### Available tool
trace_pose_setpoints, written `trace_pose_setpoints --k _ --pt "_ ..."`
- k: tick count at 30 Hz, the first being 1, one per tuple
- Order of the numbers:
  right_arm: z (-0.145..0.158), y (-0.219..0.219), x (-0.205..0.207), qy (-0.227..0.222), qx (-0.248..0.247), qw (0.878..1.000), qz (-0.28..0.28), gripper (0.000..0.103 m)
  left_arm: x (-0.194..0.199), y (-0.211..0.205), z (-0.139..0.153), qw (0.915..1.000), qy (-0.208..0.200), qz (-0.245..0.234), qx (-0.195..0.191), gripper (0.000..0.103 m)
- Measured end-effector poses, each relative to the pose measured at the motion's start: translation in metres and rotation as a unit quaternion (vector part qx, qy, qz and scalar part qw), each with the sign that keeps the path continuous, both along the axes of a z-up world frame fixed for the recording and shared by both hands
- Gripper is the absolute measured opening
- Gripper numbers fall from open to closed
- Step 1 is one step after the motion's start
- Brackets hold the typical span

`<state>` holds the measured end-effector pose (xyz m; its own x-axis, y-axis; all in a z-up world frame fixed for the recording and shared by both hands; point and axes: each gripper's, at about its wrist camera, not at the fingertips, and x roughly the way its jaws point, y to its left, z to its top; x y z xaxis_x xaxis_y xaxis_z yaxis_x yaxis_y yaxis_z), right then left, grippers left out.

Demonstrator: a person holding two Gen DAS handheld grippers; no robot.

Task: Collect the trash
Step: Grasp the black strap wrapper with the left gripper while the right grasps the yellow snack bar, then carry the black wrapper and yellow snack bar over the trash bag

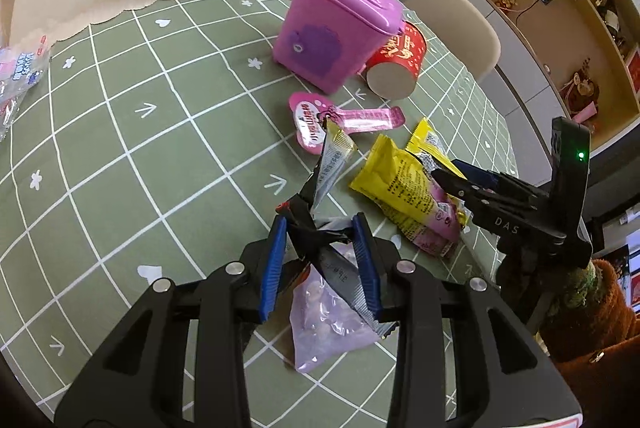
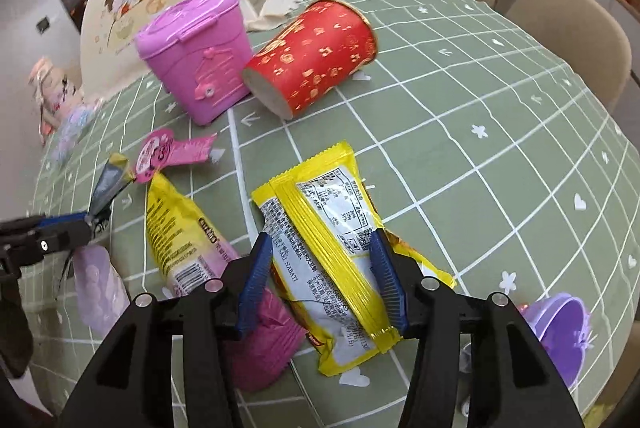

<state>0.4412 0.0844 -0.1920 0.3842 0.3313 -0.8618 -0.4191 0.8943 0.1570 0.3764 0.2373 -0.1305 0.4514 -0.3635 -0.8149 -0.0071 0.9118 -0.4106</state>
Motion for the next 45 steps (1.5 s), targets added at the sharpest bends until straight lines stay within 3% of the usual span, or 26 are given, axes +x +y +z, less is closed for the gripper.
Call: trace_pose_setpoints --k 1,3,7,15,22,30,37,45 --pt "0.001 -0.001 0.000 0.001 -0.001 1.000 -0.003 0.048 0.000 -0.001 0.001 1.0000 -0.001 -0.001 -0.001 0.032" --pt "0.003 -0.002 -0.002 -0.005 -0.019 1.000 -0.009 0.030 -0.002 -0.002 0.003 1.0000 -0.005 -0.004 -0.002 0.032" --pt "0.028 -0.011 -0.016 -0.034 -0.019 0.999 -0.020 0.014 -0.004 -0.003 0.011 0.9998 -0.016 -0.006 -0.004 0.032" --pt "0.092 -0.039 -0.064 -0.096 0.006 0.994 -0.057 0.014 -0.015 -0.024 0.055 0.9962 -0.078 -0.022 0.031 0.032" --pt "0.125 -0.059 -0.114 -0.137 0.001 0.987 -0.079 0.014 -0.038 -0.051 0.093 0.9901 -0.126 -0.047 0.041 0.032" --pt "0.172 -0.098 -0.160 -0.202 0.001 0.972 -0.117 0.014 -0.053 -0.105 0.153 0.9711 -0.206 -0.097 0.070 0.032" --pt "0.210 -0.150 -0.189 -0.249 -0.004 0.957 -0.153 0.014 -0.061 -0.162 0.193 0.9537 -0.263 -0.135 0.054 0.032" --pt "0.219 -0.229 -0.227 -0.272 -0.014 0.938 -0.214 0.014 -0.071 -0.254 0.188 0.9429 -0.260 -0.208 0.013 0.032"
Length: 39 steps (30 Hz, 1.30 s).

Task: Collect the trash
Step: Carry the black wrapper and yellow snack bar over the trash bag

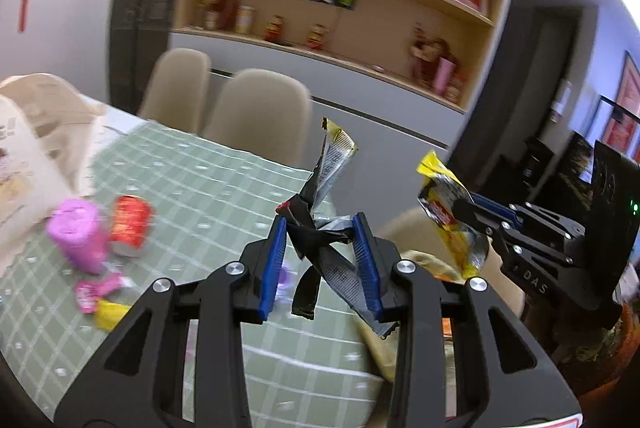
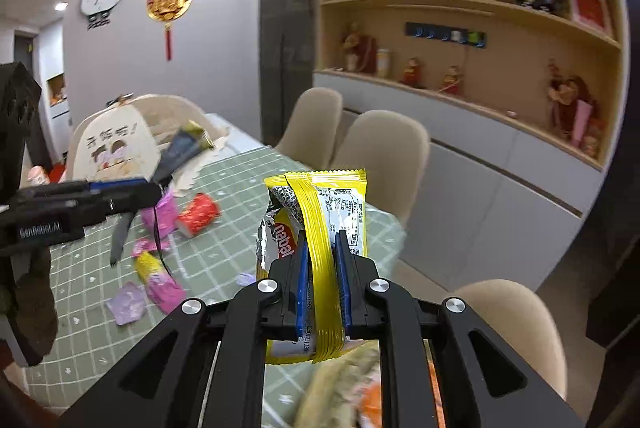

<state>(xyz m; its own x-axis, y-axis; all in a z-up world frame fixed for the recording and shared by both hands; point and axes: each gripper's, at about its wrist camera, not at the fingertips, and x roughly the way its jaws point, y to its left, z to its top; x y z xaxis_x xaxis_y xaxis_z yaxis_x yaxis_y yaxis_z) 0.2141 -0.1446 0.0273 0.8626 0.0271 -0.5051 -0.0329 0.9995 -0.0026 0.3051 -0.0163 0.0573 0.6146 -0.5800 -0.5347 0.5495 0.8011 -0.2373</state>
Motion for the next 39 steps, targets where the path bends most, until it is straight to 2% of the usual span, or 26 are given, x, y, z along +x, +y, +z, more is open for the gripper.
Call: trace_pose_setpoints --k 10,18,26,35,39 --pt "-0.022 -0.088 -0.046 0.009 0.008 0.996 -0.094 0.014 -0.014 -0.120 -0.029 0.9943 0.044 -0.097 -0.003 0.032" --pt "-0.040 -0.142 -0.072 0.021 0.023 0.986 -0.162 0.014 -0.024 -0.190 -0.053 0.9852 0.069 -0.157 0.013 0.032" --pt "-0.064 -0.164 -0.073 0.048 0.034 0.979 -0.197 0.014 -0.021 -0.223 -0.086 0.9774 0.097 -0.182 0.049 0.033" --pt "-0.085 -0.170 -0.070 0.069 0.049 0.973 -0.215 0.014 -0.014 -0.231 -0.108 0.9721 0.118 -0.190 0.069 0.033" --pt "-0.091 -0.170 -0.065 0.075 0.056 0.972 -0.217 0.014 -0.010 -0.234 -0.127 0.9656 0.140 -0.202 0.086 0.033"
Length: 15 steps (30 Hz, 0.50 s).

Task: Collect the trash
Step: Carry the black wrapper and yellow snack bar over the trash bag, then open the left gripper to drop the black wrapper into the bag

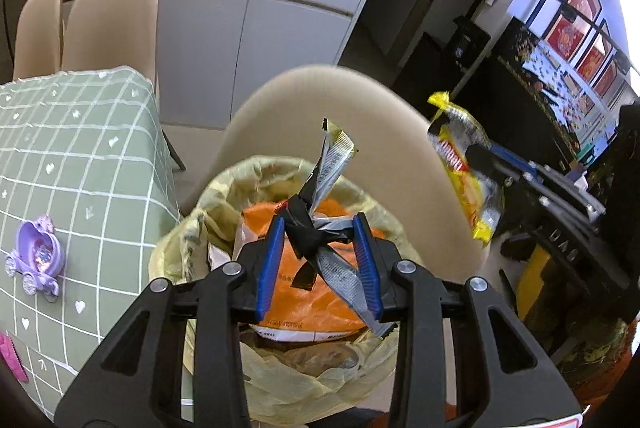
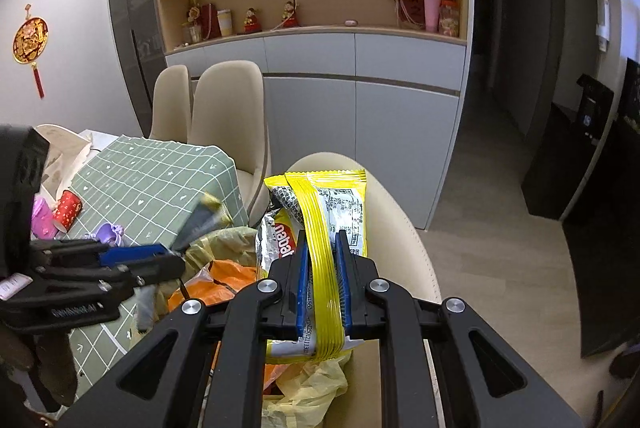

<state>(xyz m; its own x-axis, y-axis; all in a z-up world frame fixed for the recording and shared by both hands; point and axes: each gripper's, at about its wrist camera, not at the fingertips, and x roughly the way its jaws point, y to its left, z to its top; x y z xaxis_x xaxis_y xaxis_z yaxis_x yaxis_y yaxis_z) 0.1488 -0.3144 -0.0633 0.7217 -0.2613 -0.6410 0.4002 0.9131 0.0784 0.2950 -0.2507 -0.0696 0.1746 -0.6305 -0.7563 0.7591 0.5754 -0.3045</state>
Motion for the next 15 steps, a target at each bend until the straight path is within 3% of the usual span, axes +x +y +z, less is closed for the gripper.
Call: trace_pose_setpoints --k 5,15 --pt "-0.007 0.001 0.007 0.006 0.006 1.000 0.000 0.014 0.011 0.000 -0.019 0.9997 0.022 0.002 0.015 0.033" --pt "-0.021 0.005 0.032 0.023 0.018 1.000 0.007 0.014 0.027 0.010 -0.026 0.9992 0.037 0.001 0.015 0.049"
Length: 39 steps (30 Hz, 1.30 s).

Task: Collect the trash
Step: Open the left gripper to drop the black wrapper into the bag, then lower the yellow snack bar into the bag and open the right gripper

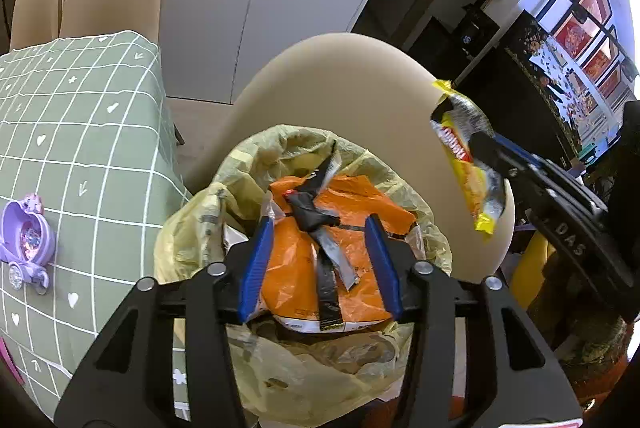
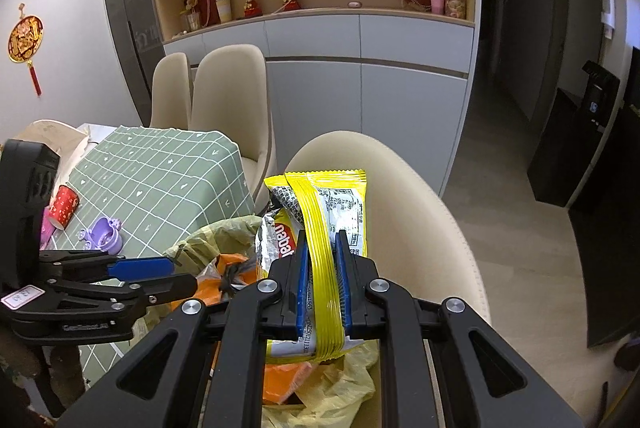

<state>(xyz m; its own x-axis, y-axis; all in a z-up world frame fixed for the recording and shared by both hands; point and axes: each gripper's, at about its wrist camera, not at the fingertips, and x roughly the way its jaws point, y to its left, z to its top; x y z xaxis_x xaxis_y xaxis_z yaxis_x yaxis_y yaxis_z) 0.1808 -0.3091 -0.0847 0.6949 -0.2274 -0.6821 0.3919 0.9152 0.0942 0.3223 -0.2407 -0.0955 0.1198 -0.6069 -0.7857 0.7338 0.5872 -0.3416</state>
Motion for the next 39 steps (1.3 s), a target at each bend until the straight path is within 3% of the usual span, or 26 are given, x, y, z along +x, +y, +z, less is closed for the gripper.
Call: trace_pose_setpoints --k 6,10,14,19,28,39 --pt "-0.011 0.005 0.017 0.015 0.007 1.000 0.016 0.014 0.015 0.019 0.008 0.9995 -0.006 0.029 -0.014 0.050" --pt "-0.030 0.013 0.030 0.033 0.040 0.998 0.033 0.014 0.022 0.027 0.011 0.9986 -0.008 0.049 -0.015 0.050" --pt "-0.083 0.024 0.054 0.116 0.065 0.990 0.050 0.014 0.026 0.031 0.010 0.9983 -0.010 0.057 -0.009 0.050" --pt "-0.121 0.022 0.068 0.179 0.093 0.978 0.052 0.014 0.028 0.035 0.012 0.9980 -0.017 0.060 -0.004 0.050" --pt "-0.127 0.017 0.073 0.207 0.105 0.971 0.052 0.014 0.029 0.034 0.010 0.9982 -0.014 0.059 -0.003 0.050" --pt "-0.122 0.018 0.059 0.204 0.106 0.972 0.049 0.014 0.028 0.034 0.008 0.9986 -0.010 0.052 -0.007 0.050"
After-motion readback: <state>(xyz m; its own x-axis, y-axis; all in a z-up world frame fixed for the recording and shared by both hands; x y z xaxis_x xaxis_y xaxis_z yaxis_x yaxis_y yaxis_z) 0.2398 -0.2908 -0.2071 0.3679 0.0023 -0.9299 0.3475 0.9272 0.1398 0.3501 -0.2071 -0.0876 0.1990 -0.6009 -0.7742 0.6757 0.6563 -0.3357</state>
